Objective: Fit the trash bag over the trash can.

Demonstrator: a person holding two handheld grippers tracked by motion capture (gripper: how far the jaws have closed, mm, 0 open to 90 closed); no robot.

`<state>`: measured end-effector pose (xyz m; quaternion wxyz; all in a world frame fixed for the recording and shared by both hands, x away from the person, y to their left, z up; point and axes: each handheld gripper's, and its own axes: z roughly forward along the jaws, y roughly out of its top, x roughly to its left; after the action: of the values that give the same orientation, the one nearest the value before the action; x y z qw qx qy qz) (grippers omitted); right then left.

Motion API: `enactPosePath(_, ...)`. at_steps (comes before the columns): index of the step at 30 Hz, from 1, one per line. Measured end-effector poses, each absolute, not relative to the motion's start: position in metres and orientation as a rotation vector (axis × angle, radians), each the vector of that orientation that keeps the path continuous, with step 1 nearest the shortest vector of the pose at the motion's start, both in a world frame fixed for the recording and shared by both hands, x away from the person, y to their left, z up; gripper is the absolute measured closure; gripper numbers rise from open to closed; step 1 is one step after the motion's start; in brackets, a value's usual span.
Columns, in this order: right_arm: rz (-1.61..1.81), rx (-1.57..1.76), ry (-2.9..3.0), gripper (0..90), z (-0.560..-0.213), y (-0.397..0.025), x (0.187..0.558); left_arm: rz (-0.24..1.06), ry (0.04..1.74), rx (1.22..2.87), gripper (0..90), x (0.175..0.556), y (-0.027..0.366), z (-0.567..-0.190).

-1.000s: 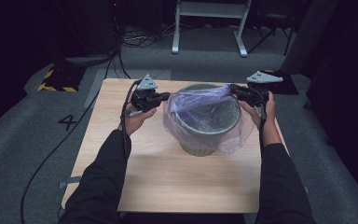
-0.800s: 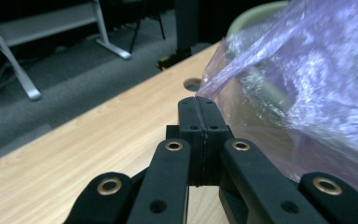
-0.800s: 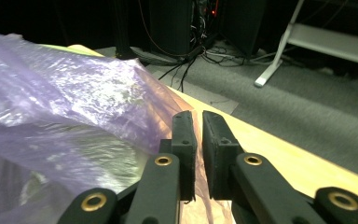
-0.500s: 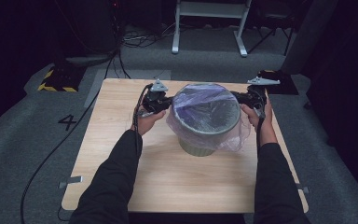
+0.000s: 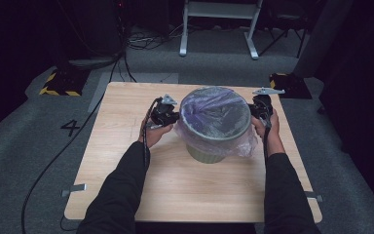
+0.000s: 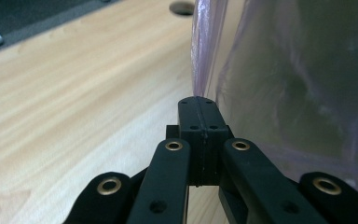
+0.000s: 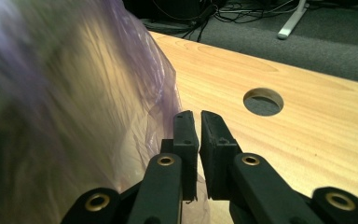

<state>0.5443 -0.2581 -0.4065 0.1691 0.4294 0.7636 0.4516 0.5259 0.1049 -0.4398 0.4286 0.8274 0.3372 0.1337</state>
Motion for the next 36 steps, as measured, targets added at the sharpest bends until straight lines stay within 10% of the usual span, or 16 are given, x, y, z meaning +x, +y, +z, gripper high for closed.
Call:
enactPosePath(12,1.329,1.266,2.167,79.6,-0.429,-0.278,0.526,0.323,0.837,2.112,90.0,0.505,0.124,-0.473)
enactPosePath(21,1.306,1.267,2.112,43.0,-0.426,-0.302,0.504,0.392,0.815,2.088,89.5,0.482,0.15,-0.472)
enactPosePath(29,1.308,1.141,2.062,31.1,-0.401,-0.322,0.468,0.353,0.786,1.962,26.0,0.458,0.176,-0.44)
enactPosePath(36,1.333,0.977,2.128,28.9,-0.394,-0.314,0.435,0.324,0.696,1.922,16.3,0.438,0.174,-0.424)
